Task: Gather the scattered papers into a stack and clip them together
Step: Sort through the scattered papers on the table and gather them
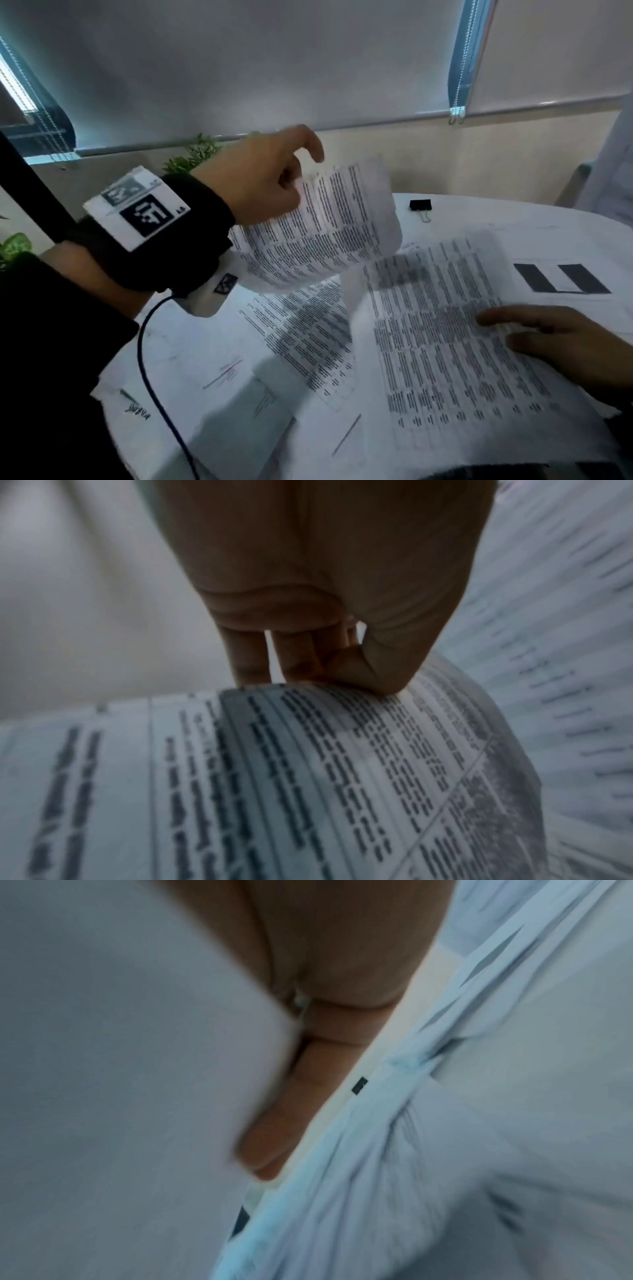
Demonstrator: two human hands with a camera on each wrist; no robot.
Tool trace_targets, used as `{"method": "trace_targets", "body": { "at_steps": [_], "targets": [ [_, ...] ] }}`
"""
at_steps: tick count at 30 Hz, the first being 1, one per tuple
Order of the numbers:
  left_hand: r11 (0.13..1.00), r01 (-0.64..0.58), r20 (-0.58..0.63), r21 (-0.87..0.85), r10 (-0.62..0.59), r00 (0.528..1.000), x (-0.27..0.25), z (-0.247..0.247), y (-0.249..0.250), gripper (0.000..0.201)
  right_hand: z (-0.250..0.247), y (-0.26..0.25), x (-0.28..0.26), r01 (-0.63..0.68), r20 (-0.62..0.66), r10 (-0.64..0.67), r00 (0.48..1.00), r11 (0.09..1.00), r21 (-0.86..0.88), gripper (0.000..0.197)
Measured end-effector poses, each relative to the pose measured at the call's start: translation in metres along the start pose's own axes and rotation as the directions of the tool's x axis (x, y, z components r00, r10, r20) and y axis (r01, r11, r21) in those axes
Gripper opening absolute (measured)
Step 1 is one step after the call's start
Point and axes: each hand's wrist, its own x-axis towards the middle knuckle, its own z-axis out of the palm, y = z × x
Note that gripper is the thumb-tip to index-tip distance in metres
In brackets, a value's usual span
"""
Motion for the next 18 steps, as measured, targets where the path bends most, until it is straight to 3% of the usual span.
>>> {"method": "trace_targets", "body": {
  "at_steps": [3, 6, 8, 10, 11, 12, 13, 14, 15, 16, 18],
  "targets": [
    [0.989, 0.011, 0.143, -0.146, 0.01, 0.99, 0.004, -0.02, 0.016, 0.02, 0.0, 0.0, -0.005, 0.036, -0.142, -0.056, 0.988, 0.99, -0.138, 0.053],
    [0.968, -0.034, 0.387, -0.247, 0.131, 0.913, 0.012, -0.022, 0.041, 0.017, 0.004, -0.01, -0.004, 0.108, -0.261, -0.153, 0.953, 0.978, -0.178, 0.061],
    [0.971, -0.078, 0.462, -0.226, 0.177, 0.869, 0.016, -0.023, 0.06, 0.013, 0.004, -0.027, -0.002, 0.181, -0.354, -0.21, 0.911, 0.977, -0.114, 0.063],
    [0.973, -0.117, 0.429, -0.198, 0.193, 0.882, 0.025, -0.022, 0.073, 0.014, 0.005, -0.043, 0.001, 0.199, -0.445, -0.125, 0.887, 0.972, 0.124, 0.037],
    [0.978, -0.135, 0.37, -0.156, 0.184, 0.91, 0.029, -0.018, 0.078, 0.02, 0.008, -0.049, -0.001, 0.174, -0.387, -0.045, 0.921, 0.936, 0.305, 0.03],
    [0.984, -0.15, 0.299, -0.093, 0.171, 0.939, 0.033, -0.013, 0.083, 0.021, 0.01, -0.053, -0.006, 0.131, -0.171, -0.05, 0.984, 0.852, 0.507, 0.04],
    [0.987, -0.157, 0.224, -0.027, 0.159, 0.962, 0.036, -0.006, 0.086, 0.02, 0.014, -0.055, -0.011, 0.052, 0.072, -0.143, 0.987, 0.711, 0.701, 0.054],
    [0.988, -0.151, 0.168, 0.017, 0.146, 0.975, 0.038, 0.004, 0.088, 0.018, 0.01, -0.06, -0.019, 0.198, -0.035, -0.236, 0.971, 0.717, 0.668, 0.057],
    [0.989, -0.142, 0.14, 0.032, 0.136, 0.981, 0.038, 0.014, 0.09, 0.017, 0.012, -0.065, -0.028, 0.251, -0.066, -0.295, 0.953, 0.65, 0.717, 0.052],
    [0.99, -0.136, 0.137, 0.035, 0.13, 0.982, 0.038, 0.024, 0.09, 0.017, 0.014, -0.061, -0.029, 0.228, -0.024, -0.327, 0.945, 0.602, 0.765, 0.049],
    [0.992, -0.121, 0.164, 0.033, 0.114, 0.98, 0.035, 0.043, 0.092, 0.013, 0.029, -0.066, -0.039, 0.184, -0.001, -0.265, 0.964, 0.664, 0.724, 0.044]
  ]
}}
